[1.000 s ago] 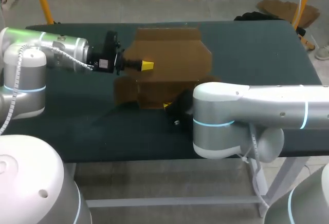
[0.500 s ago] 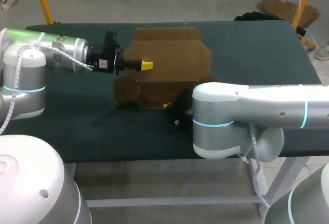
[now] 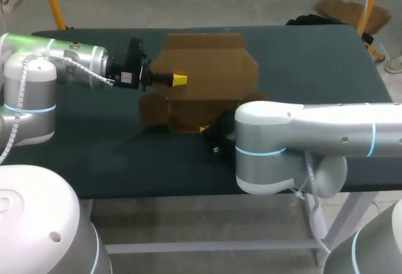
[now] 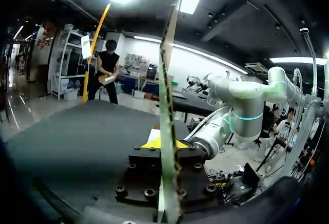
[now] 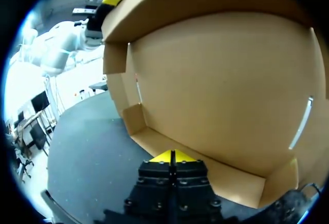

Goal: Assemble the packaging by folding the flat box into shape, placing the metal phone stand inside, and closing the box properly

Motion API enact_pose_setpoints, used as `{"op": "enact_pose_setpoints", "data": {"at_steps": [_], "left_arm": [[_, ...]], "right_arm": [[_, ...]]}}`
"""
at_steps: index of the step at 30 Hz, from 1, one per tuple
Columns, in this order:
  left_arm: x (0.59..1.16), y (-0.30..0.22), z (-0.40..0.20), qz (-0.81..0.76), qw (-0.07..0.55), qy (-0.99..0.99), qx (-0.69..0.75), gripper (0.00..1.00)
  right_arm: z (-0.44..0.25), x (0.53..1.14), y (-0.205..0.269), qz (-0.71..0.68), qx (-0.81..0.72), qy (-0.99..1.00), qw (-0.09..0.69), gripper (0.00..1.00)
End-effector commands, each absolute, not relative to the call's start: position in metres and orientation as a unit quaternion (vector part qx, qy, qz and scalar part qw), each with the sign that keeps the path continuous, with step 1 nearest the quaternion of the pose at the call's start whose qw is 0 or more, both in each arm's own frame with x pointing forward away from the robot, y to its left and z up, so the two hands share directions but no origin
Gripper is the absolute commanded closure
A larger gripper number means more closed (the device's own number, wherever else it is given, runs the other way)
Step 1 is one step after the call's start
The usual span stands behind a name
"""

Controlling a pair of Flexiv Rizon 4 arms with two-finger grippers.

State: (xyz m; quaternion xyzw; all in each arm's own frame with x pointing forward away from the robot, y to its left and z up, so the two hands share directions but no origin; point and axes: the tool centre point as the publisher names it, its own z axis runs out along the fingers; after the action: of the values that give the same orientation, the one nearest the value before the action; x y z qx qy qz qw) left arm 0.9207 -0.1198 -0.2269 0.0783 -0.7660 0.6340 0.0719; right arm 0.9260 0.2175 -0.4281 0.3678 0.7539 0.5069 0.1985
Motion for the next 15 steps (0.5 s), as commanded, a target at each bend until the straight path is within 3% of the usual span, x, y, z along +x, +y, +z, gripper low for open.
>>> {"op": "enact_pose_setpoints", "data": {"at_steps": [1, 15], "left_arm": [[0.92, -0.119, -0.23, 0.634, 0.072, -0.766, 0.078, 1.0], [0.92, -0.119, -0.23, 0.634, 0.072, -0.766, 0.078, 1.0]], "right_arm": [[-0.434, 0.925, 0.221, 0.509, 0.368, 0.751, 0.204, 1.0], [-0.402, 0.891, 0.212, 0.532, 0.35, 0.738, 0.225, 1.0]]}}
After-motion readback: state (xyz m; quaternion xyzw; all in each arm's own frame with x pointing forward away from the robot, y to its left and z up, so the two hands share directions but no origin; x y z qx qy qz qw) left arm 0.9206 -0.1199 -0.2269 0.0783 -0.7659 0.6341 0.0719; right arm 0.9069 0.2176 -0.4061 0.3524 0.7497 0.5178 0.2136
